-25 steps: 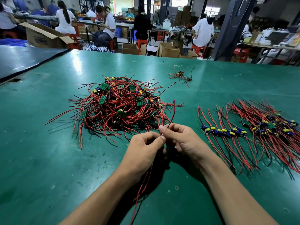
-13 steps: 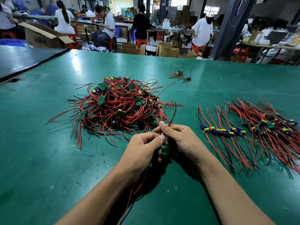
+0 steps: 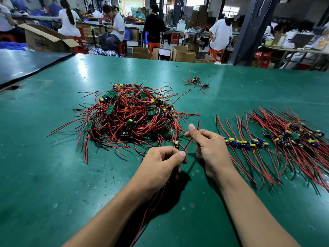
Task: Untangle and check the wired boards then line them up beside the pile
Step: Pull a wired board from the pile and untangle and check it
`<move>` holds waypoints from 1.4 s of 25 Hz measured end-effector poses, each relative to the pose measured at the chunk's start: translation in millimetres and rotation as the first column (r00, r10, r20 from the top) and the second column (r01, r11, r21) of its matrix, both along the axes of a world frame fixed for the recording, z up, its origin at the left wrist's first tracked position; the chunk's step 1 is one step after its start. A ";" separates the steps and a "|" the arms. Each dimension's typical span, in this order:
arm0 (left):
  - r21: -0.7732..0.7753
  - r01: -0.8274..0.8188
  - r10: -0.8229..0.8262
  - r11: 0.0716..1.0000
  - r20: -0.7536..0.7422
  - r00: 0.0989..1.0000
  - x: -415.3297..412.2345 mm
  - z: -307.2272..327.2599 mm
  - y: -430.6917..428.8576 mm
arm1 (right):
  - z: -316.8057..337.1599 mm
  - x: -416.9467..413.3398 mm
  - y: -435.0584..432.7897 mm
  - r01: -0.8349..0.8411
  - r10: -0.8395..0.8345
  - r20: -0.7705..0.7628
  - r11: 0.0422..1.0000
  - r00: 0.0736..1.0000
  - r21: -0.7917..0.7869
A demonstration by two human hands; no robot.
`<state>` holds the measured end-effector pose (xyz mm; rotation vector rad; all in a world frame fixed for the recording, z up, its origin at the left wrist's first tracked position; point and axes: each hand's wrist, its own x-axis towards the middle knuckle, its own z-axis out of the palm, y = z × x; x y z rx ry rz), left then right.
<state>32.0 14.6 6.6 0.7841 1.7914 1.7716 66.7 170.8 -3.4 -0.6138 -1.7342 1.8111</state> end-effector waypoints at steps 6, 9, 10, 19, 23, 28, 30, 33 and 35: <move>-0.023 0.024 -0.025 0.999 -0.037 0.999 1.3 -0.2 0.4 | 4.7 -0.6 2.7 0.097 -0.105 -0.058 0.988 0.993 -0.116; -0.023 0.026 -0.026 0.999 -0.028 0.999 1.6 0.0 -0.2 | 14.2 -0.5 0.4 -0.025 -0.019 -0.083 0.863 0.996 -0.504; -0.026 0.027 -0.027 0.999 -0.032 0.999 1.4 -0.3 -0.7 | 17.6 0.3 0.5 -0.081 0.019 -0.103 0.772 0.994 -0.630; -0.038 -0.008 0.006 0.999 -0.047 0.999 -0.3 -5.9 -2.5 | 22.6 5.0 -2.9 -0.233 0.150 -0.180 0.669 0.972 -0.706; 0.016 -0.031 0.031 0.999 0.037 0.999 0.2 -5.9 -2.3 | 14.6 5.1 -17.5 -0.322 0.341 -0.010 0.879 0.940 -0.351; 0.072 -0.026 0.011 0.997 0.201 0.980 -1.4 -2.7 -2.8 | 12.7 5.8 -19.4 -0.395 0.424 0.065 0.881 0.903 -0.261; 0.086 -0.017 0.000 0.996 0.193 0.981 -1.6 -1.4 -2.4 | 13.4 3.9 -16.5 -0.338 0.361 0.056 0.908 0.931 -0.248; 0.053 0.002 -0.008 0.999 0.115 0.993 -1.5 -1.2 -2.6 | 13.3 1.4 -10.4 -0.228 0.255 0.068 0.935 0.965 -0.270; 0.029 0.026 -0.029 0.999 0.086 0.996 -1.8 -1.0 -3.3 | 14.8 2.0 -3.6 -0.177 0.202 0.035 0.920 0.979 -0.351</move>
